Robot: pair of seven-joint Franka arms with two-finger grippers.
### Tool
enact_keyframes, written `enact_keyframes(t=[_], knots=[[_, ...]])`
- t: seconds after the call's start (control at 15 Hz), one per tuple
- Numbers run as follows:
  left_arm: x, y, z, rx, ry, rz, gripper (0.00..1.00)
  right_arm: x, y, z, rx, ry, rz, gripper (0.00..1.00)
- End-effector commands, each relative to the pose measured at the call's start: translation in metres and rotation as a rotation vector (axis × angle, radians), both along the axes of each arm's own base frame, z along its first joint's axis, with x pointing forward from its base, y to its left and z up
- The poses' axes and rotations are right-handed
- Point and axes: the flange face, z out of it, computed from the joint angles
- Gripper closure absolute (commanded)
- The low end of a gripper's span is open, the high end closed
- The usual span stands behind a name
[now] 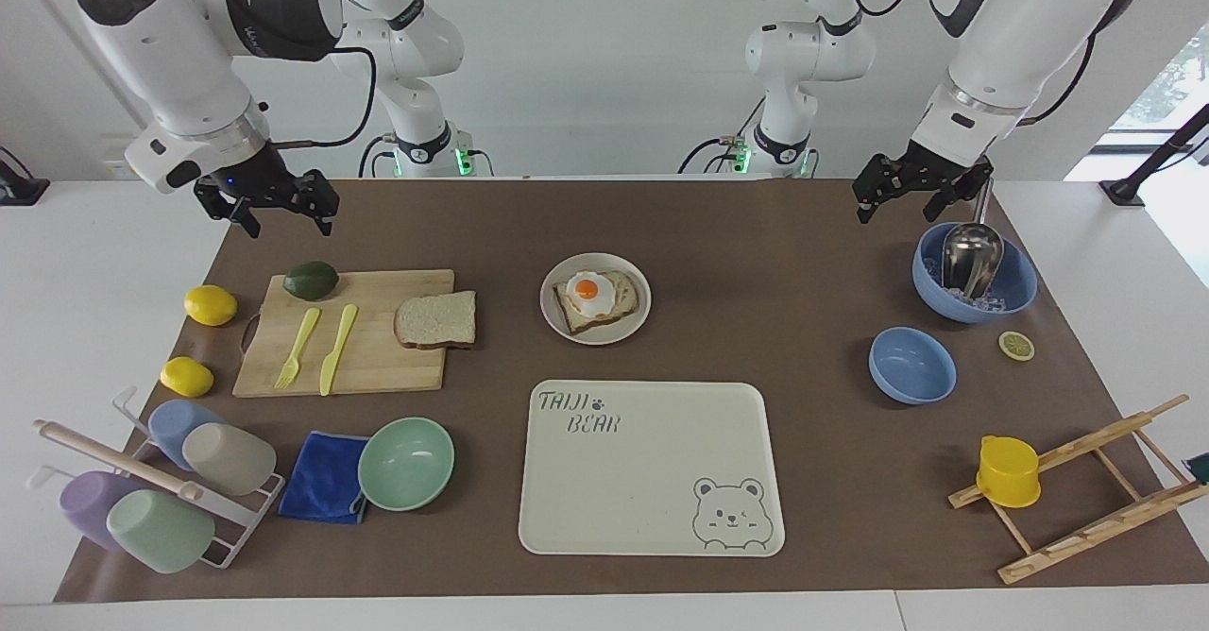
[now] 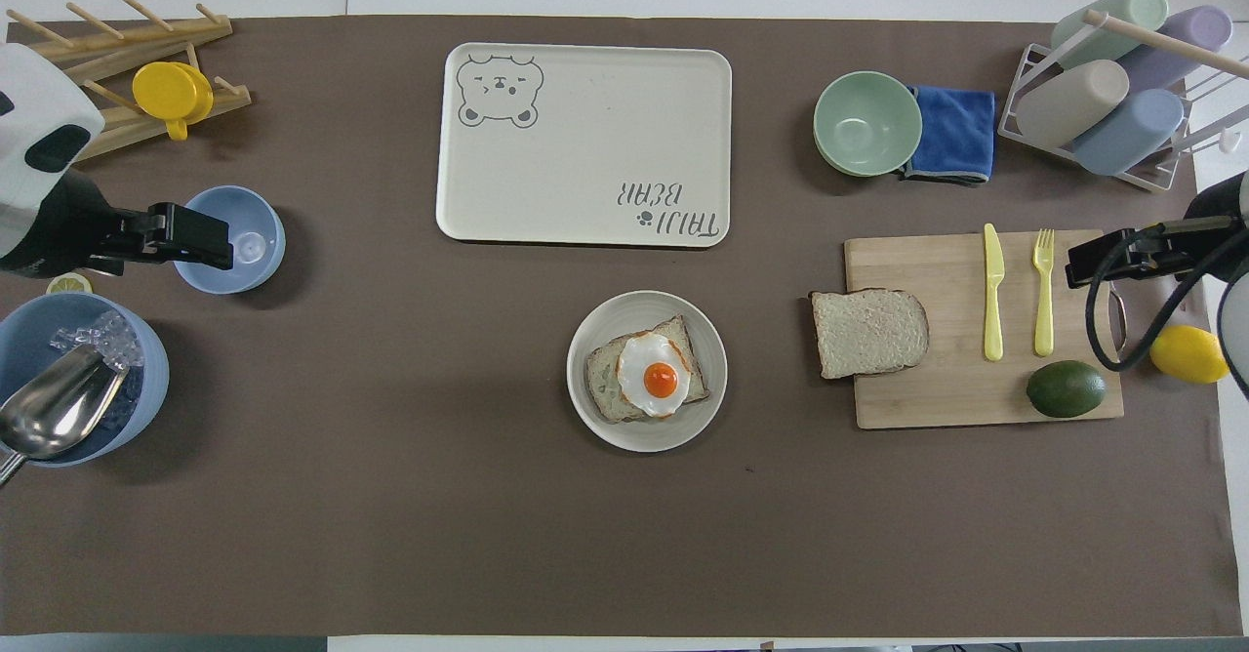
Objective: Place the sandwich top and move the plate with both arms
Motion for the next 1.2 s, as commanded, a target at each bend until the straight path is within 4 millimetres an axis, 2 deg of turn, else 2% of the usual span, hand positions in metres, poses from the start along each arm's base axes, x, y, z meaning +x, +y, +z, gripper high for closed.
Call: enact_keyframes(t=[0.0,0.2,0.27,0.47,0.6,0.67,0.8,0.93,1.13], knots=[[-0.004,0.003,0.005,-0.006,-0.008,0.004,0.00,0.010,0.058,-0.031,-0.155,0.026,0.075,0.00],[-0.004,0.002,0.004,-0.005,-0.006,0.002,0.00,0.016,0.126,-0.078,-0.284,0.052,0.054,0.00],[-0.004,0.002,0.004,-0.005,-0.006,0.002,0.00,0.011,0.159,-0.101,-0.364,0.049,0.082,0.00],[-0.004,0.003,0.004,-0.005,-0.004,0.004,0.00,0.000,0.207,-0.153,-0.497,0.050,0.118,0.00],[-0.004,0.003,0.004,-0.005,-0.004,0.002,0.00,-0.015,0.258,-0.201,-0.641,0.015,0.130,0.00],[-0.004,0.003,0.004,-0.005,-0.005,0.002,0.00,-0.017,0.267,-0.219,-0.657,0.003,0.099,0.00],[-0.004,0.003,0.003,-0.005,-0.004,0.004,0.00,-0.018,0.271,-0.235,-0.664,0.007,0.087,0.00],[-0.004,0.003,0.004,-0.006,-0.007,0.004,0.00,-0.017,0.272,-0.246,-0.646,-0.008,0.076,0.00],[-0.003,0.011,0.002,-0.005,-0.006,0.021,0.00,-0.029,0.270,-0.264,-0.628,-0.020,0.075,0.00]])
